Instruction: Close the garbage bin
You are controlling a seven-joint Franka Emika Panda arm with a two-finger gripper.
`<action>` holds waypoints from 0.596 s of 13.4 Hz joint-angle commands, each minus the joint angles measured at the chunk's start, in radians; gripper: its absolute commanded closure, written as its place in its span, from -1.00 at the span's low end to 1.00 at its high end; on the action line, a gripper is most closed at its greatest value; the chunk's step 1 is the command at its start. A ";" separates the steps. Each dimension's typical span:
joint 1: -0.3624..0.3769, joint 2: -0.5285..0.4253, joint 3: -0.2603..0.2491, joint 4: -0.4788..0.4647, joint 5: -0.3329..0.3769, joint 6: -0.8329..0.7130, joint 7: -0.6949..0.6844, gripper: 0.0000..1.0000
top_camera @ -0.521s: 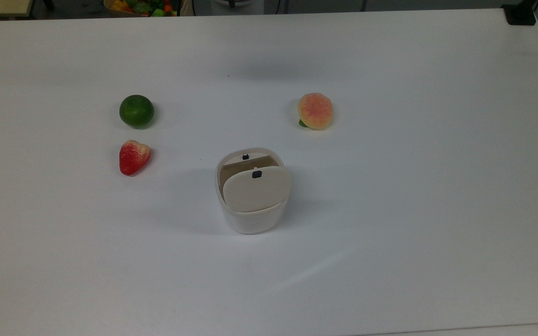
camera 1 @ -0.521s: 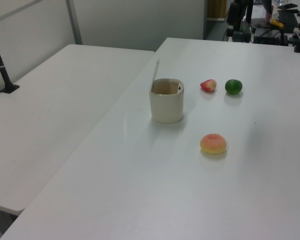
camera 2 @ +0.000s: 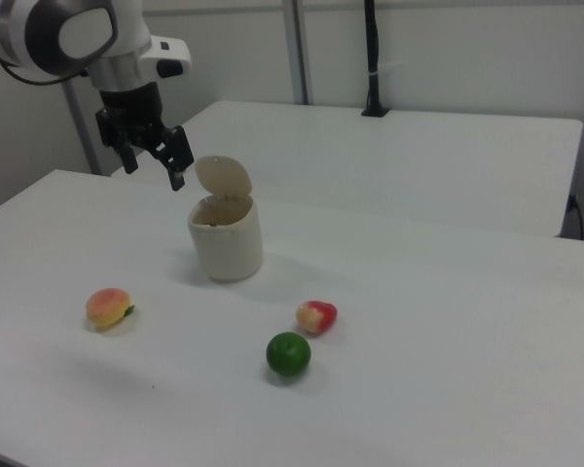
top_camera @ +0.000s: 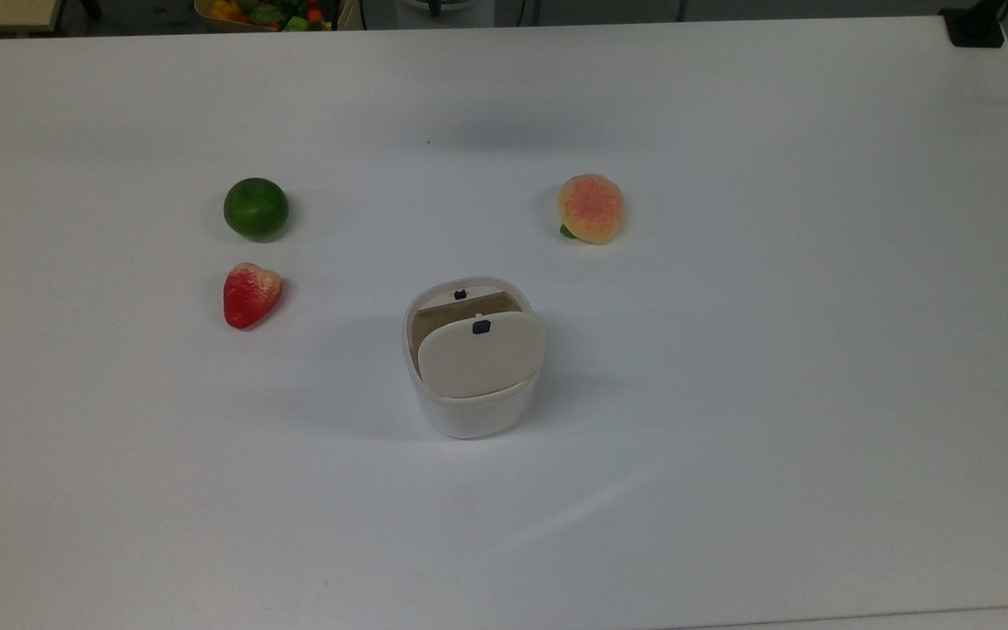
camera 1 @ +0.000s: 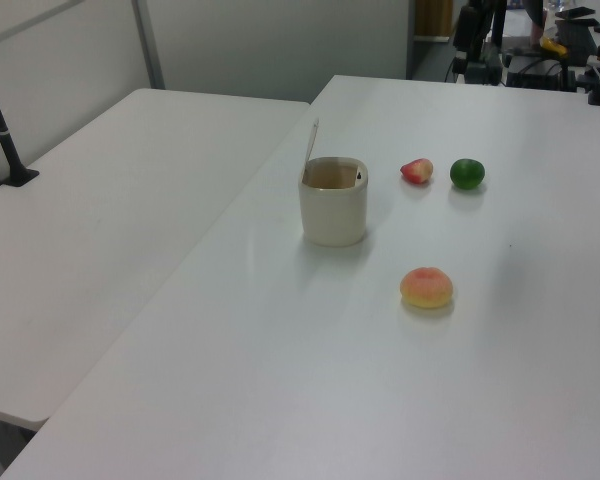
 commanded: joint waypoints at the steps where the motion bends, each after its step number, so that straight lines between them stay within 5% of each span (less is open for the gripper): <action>1: 0.011 -0.007 -0.007 -0.023 0.009 0.026 -0.020 -0.63; 5: 0.007 -0.007 -0.011 -0.023 0.020 0.027 -0.099 0.69; 6: 0.007 -0.007 -0.011 -0.023 0.021 0.027 -0.103 0.90; 8: 0.007 -0.007 -0.009 -0.023 0.030 0.041 -0.100 1.00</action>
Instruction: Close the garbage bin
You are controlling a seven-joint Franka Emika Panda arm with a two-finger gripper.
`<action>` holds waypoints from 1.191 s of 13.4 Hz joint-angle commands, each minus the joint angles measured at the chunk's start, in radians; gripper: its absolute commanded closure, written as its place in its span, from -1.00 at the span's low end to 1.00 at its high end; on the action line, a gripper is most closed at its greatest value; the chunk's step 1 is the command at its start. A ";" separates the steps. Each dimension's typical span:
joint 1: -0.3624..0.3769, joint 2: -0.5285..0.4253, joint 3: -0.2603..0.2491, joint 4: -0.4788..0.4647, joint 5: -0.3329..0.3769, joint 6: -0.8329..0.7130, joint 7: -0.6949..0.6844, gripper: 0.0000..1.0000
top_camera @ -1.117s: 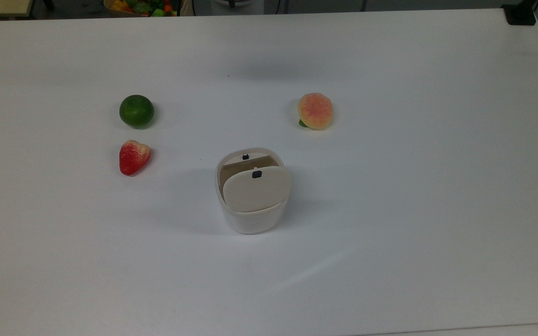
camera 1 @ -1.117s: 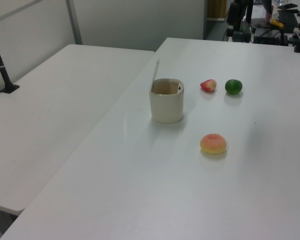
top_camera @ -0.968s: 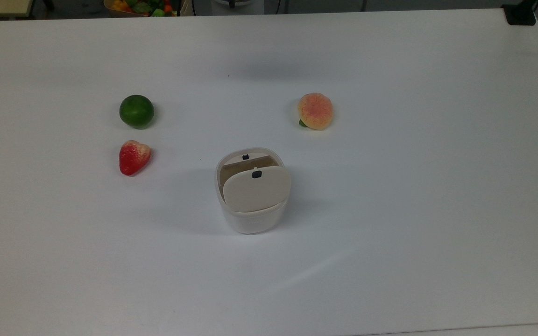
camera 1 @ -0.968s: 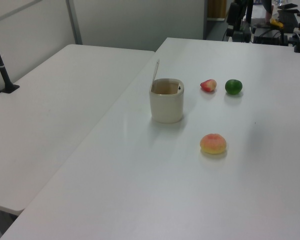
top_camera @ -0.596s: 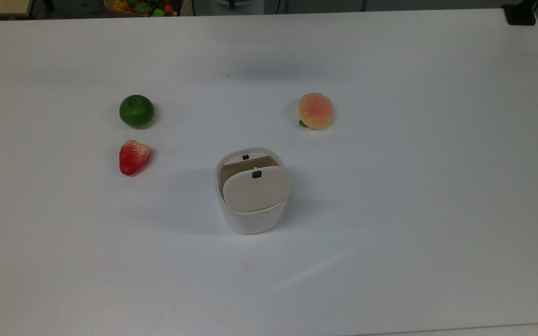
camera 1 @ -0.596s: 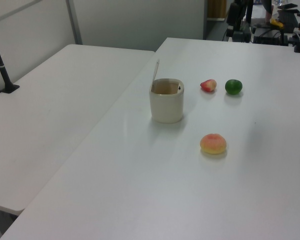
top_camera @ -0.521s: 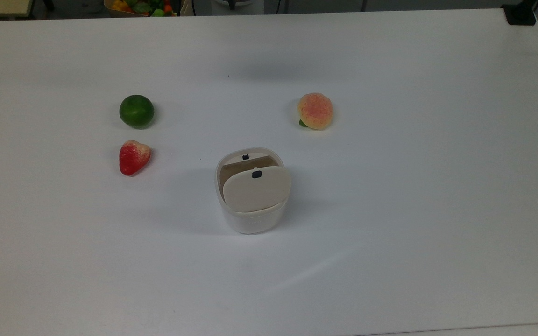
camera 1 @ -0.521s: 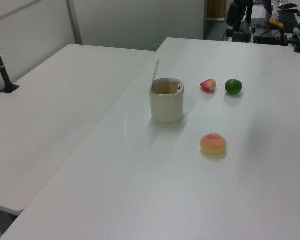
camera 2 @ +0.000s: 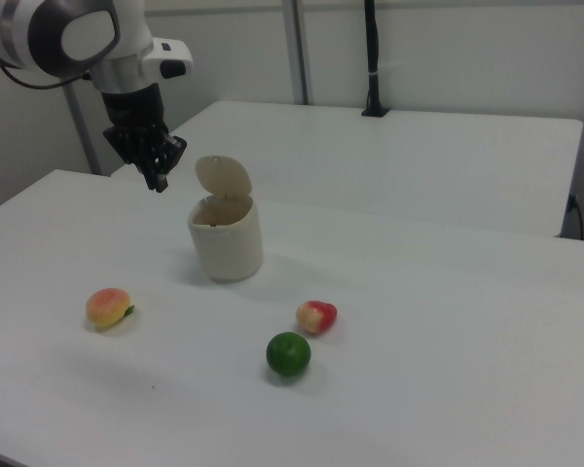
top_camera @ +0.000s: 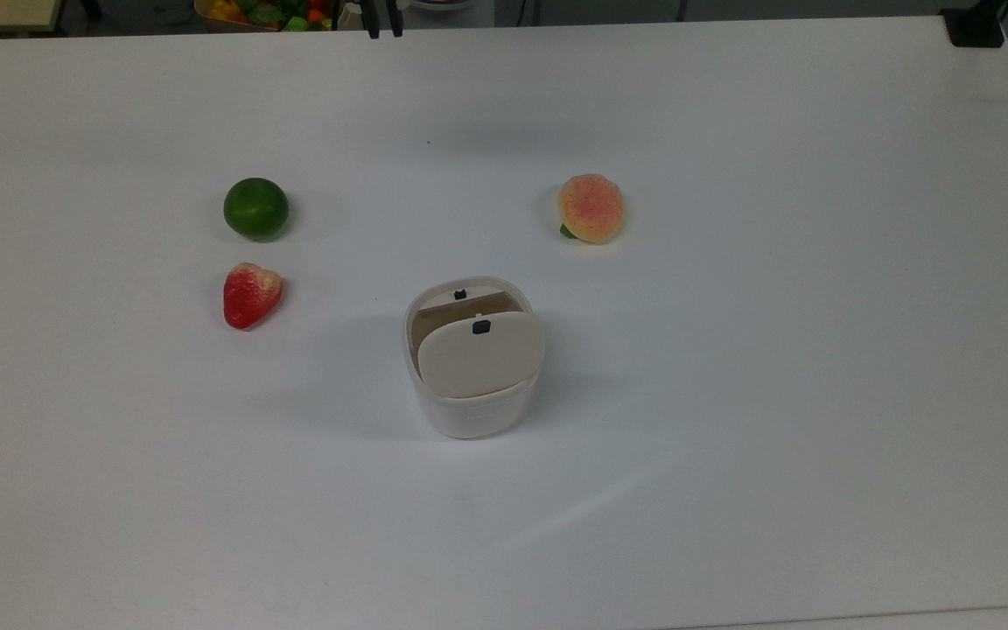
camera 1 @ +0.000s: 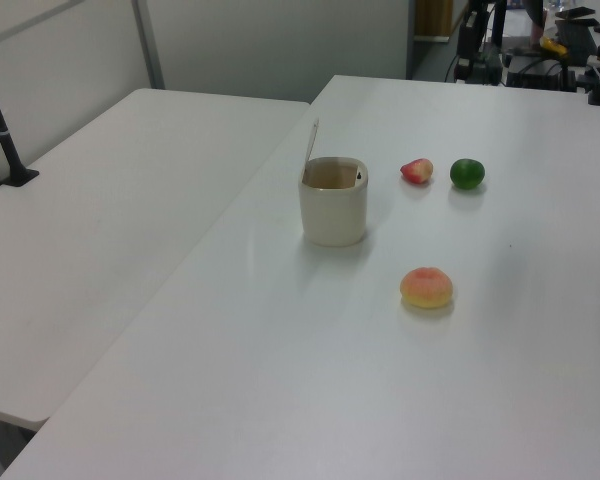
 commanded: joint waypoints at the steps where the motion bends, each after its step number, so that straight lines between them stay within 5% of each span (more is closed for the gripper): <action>1: 0.006 -0.013 -0.010 -0.023 0.033 0.041 -0.026 1.00; 9: 0.003 0.007 -0.017 -0.020 0.090 0.070 -0.023 1.00; 16: 0.017 0.122 -0.015 0.060 0.089 0.306 0.036 1.00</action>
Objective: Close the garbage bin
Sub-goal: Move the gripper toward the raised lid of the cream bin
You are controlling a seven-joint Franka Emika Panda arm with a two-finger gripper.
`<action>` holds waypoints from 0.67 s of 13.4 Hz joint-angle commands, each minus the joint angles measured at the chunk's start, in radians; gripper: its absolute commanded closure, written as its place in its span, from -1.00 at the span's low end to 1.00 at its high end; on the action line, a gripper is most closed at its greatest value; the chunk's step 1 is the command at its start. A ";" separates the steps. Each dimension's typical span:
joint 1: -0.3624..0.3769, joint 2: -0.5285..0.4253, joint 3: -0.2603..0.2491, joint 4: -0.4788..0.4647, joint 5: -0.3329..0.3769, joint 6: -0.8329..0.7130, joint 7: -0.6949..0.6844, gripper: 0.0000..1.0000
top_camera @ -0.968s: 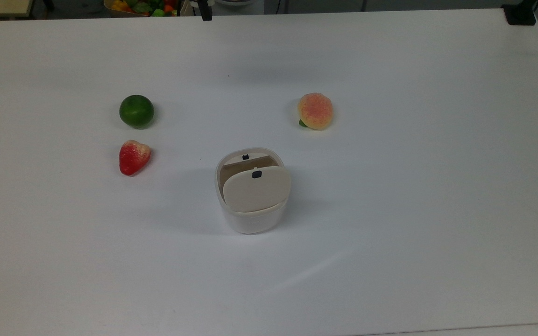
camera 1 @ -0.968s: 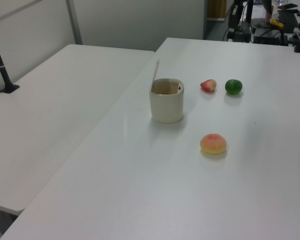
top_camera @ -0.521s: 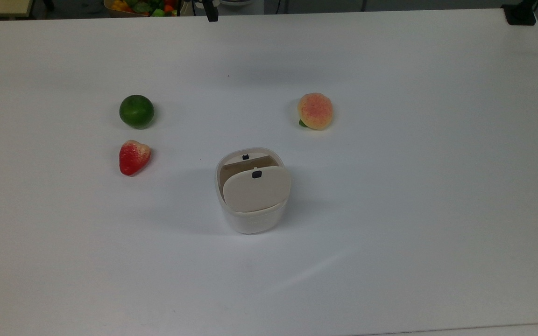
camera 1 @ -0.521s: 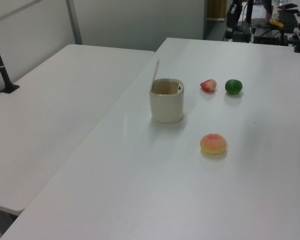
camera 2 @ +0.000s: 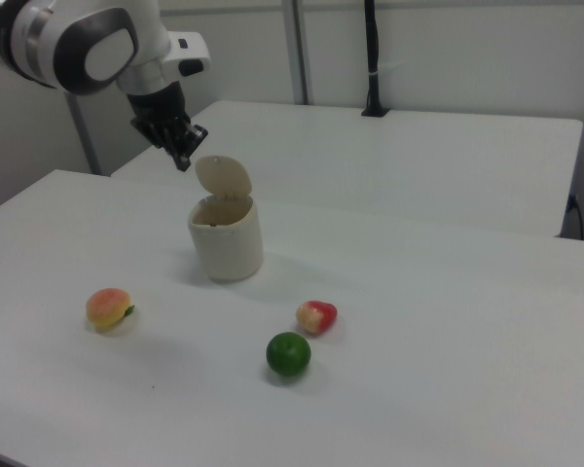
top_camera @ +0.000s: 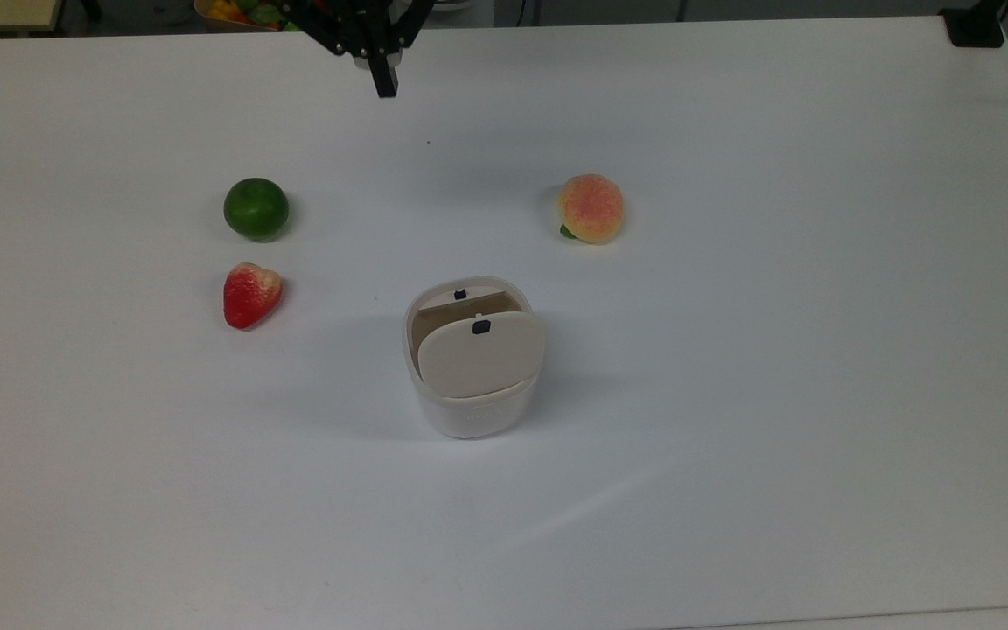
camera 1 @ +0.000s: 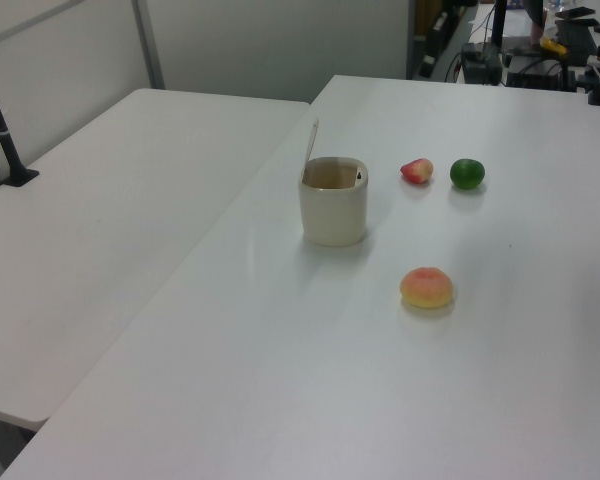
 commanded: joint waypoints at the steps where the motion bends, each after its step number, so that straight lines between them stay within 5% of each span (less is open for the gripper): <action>1: 0.014 0.093 -0.008 0.098 0.018 0.091 0.064 1.00; 5: 0.060 0.215 -0.005 0.255 0.003 0.151 0.138 1.00; 9: 0.075 0.283 0.000 0.272 0.004 0.327 0.150 1.00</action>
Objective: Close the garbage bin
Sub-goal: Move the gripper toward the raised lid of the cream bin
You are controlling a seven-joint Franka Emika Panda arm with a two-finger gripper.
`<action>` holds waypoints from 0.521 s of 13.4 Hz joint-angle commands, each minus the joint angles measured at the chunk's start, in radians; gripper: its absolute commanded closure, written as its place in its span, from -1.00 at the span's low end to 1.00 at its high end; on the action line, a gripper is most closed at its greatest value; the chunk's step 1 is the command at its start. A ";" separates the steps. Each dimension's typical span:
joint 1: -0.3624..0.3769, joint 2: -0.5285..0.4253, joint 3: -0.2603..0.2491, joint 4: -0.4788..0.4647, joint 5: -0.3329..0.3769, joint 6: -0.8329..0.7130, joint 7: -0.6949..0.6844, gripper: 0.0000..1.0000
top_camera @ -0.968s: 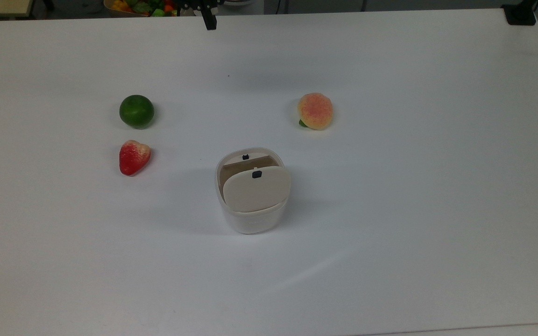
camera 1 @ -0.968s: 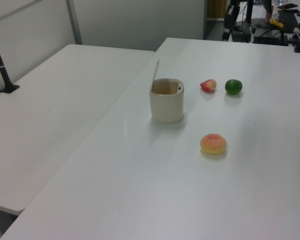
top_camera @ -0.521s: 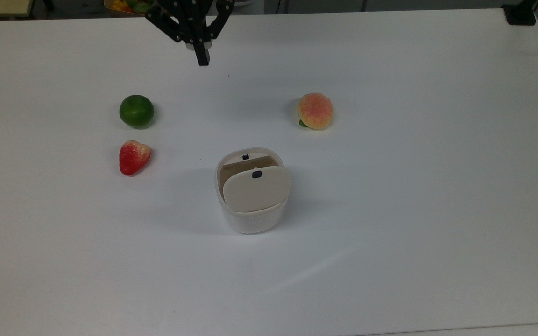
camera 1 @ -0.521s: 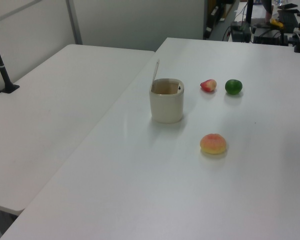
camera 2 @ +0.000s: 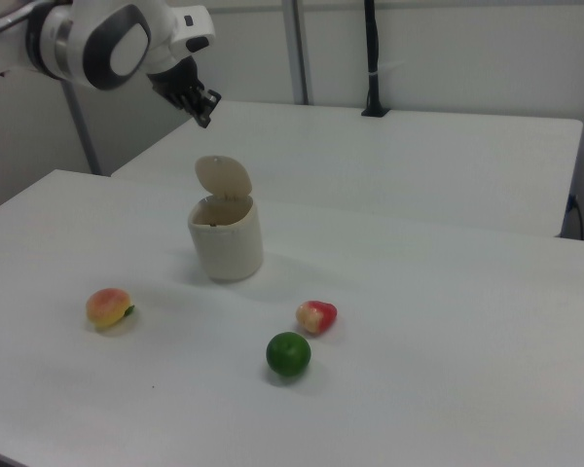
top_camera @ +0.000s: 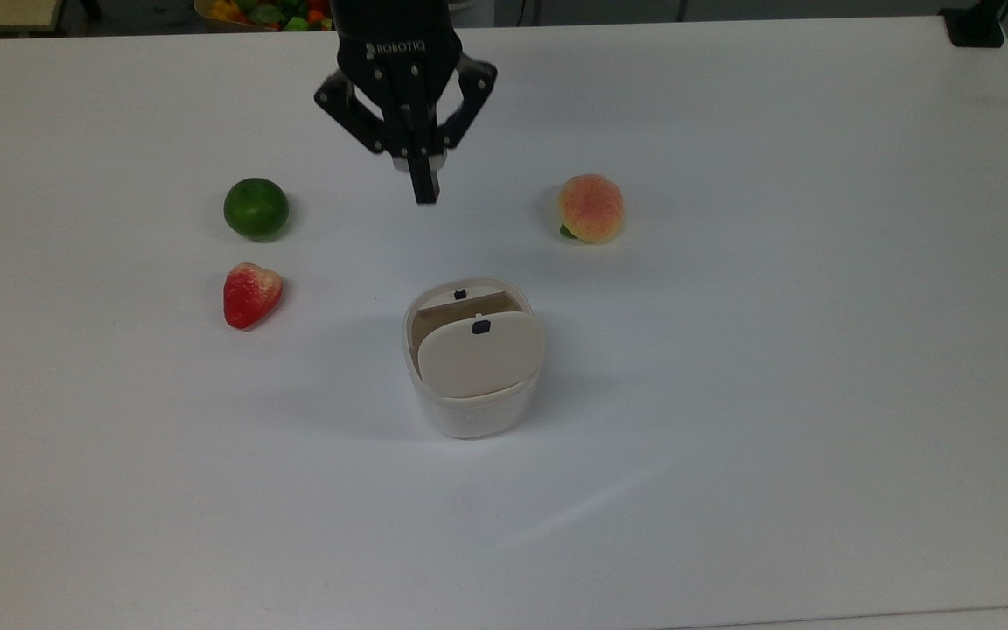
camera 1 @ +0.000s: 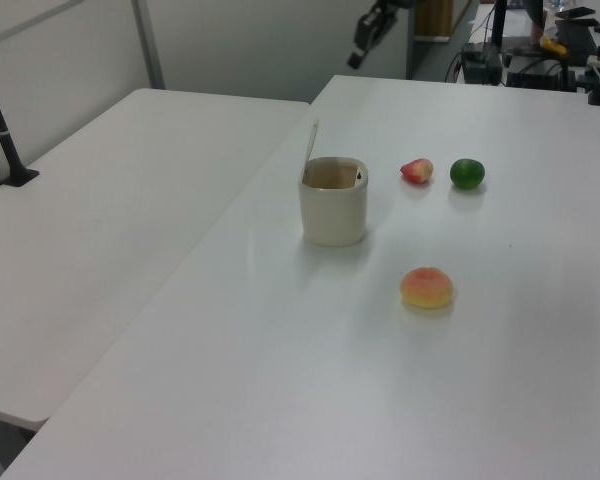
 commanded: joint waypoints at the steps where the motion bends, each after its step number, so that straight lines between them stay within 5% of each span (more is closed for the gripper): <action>1: 0.018 0.078 -0.003 0.043 0.004 0.136 0.024 1.00; 7: 0.030 0.170 0.023 0.029 0.007 0.319 -0.004 1.00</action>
